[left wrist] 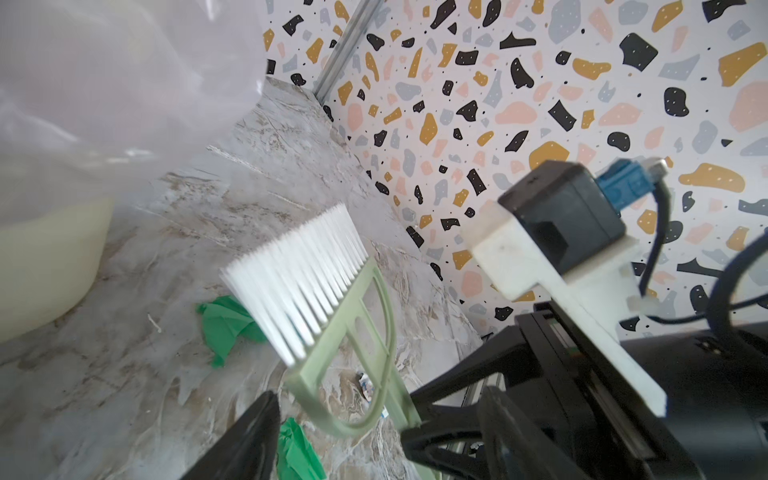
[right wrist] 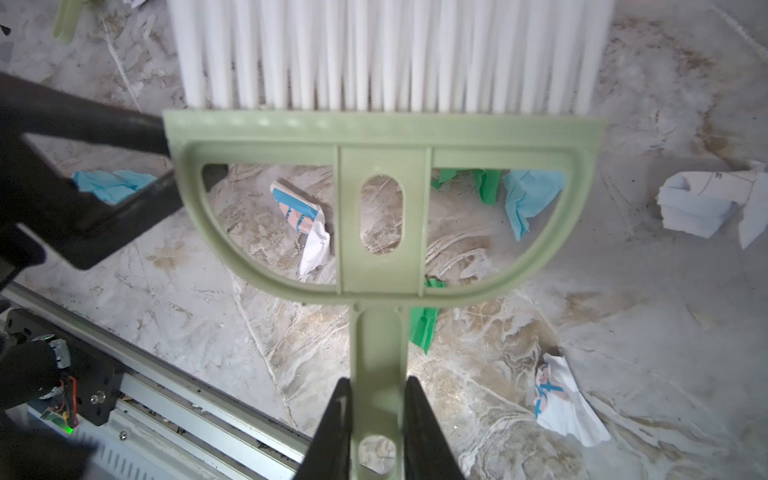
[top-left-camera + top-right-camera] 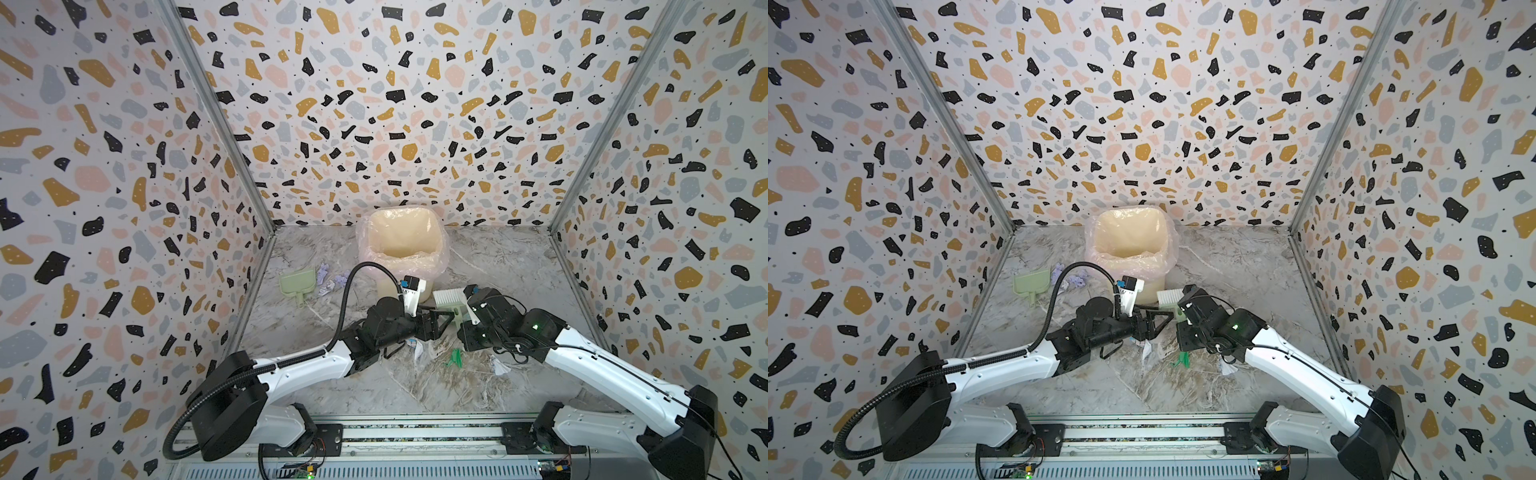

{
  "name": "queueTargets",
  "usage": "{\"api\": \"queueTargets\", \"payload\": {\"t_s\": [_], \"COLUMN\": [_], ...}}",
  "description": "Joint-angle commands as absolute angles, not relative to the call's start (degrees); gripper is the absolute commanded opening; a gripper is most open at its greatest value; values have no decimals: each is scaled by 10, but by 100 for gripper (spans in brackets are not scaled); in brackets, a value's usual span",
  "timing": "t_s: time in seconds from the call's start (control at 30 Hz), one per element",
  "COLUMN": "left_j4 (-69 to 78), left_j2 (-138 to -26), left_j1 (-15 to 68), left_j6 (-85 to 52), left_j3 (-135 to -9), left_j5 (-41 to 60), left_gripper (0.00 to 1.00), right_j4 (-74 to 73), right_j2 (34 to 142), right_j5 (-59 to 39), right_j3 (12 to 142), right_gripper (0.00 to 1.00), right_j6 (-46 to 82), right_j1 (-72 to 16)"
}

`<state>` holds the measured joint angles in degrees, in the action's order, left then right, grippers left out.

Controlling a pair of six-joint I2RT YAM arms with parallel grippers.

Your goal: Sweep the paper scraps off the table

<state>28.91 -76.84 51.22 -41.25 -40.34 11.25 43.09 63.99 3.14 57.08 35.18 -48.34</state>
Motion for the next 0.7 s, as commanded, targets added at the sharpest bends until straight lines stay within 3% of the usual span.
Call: {"api": "queueTargets", "payload": {"t_s": [0.0, 0.47, 0.67], "left_j4": [321, 341, 351], "left_j2": [-781, -808, -811], "left_j1": [513, 514, 514], "left_j6": [-436, -480, -495], "left_j3": [-417, -437, -432], "left_j5": [100, 106, 108], "left_gripper": [67, 40, 8], "right_j4": [454, 488, 497], "right_j2": [625, 640, 635], "right_j5": [60, 92, 110], "right_j3": [592, 618, 625], "right_gripper": [0, 0, 0], "right_j6": [369, 346, 349], "right_j1": [-502, -559, -566]}}
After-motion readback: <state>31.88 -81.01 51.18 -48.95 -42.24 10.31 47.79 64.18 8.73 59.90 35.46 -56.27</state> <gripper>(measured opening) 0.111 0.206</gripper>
